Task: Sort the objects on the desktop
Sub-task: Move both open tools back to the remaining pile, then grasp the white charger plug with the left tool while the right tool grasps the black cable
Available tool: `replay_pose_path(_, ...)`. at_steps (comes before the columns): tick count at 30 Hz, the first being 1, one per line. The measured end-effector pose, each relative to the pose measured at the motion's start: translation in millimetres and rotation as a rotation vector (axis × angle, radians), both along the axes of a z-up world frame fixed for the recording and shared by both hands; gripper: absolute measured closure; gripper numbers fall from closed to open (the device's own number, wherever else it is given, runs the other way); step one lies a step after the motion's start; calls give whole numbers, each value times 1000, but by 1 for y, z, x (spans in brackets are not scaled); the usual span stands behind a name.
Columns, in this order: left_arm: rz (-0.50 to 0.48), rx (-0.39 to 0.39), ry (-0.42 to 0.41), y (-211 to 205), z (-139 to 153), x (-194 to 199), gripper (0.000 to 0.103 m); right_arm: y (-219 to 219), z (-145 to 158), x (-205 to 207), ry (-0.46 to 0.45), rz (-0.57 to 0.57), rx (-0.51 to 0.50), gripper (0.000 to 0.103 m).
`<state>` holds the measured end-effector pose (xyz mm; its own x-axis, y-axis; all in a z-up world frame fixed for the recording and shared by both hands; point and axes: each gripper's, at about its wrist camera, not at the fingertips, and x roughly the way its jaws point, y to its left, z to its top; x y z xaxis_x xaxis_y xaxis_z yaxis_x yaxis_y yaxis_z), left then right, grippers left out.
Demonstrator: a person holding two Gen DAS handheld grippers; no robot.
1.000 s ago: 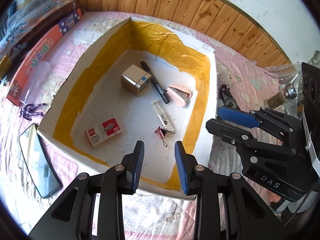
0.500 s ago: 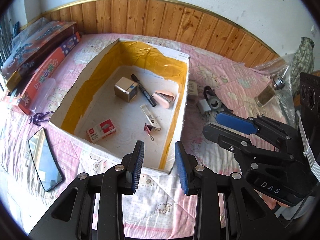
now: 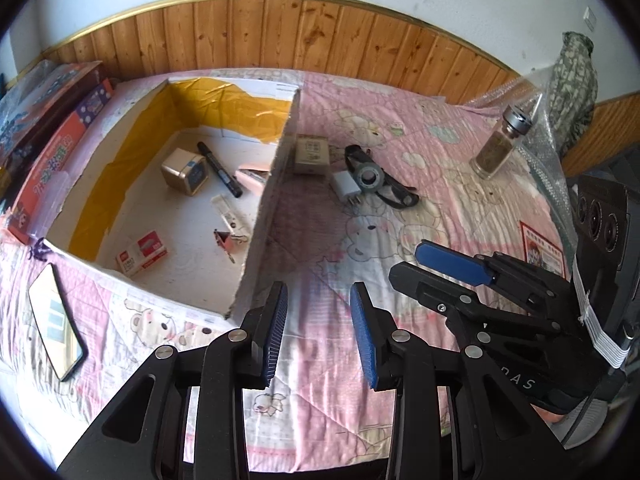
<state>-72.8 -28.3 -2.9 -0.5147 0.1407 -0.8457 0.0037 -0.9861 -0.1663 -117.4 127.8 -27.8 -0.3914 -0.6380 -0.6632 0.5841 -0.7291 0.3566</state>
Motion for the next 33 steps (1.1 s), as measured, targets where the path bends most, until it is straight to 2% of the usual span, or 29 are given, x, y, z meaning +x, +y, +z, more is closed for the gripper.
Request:
replay_pose_path(7,-30,35,-35,31,-12,-42,66,32,-11,-30,-18,-81,15,64)
replay_pose_path(15,22,106,-108,39,-45,-113,66,39,-28,-97,-26,-119,92,64)
replay_pose_path(19,59,153,-168,35,-72,-142,65,33,-44,-134,-30,-110,153,64)
replay_pose_path(26,117,170,-216,32,-104,-184,65,19,-89,-185,-26,-30,352,64)
replay_pose_path(29,125,153,-234,36,-117,-202,65,16,-109,-199,-30,0,438,64)
replay_pose_path(31,129,114,-247,40,-128,-213,65,16,-121,-206,-46,30,449,61)
replay_pose_path(32,134,94,-256,41,-134,-218,62,17,-121,-208,-31,35,437,60)
replay_pose_path(33,132,109,-244,41,-138,-222,57,17,-122,-208,-23,45,434,60)
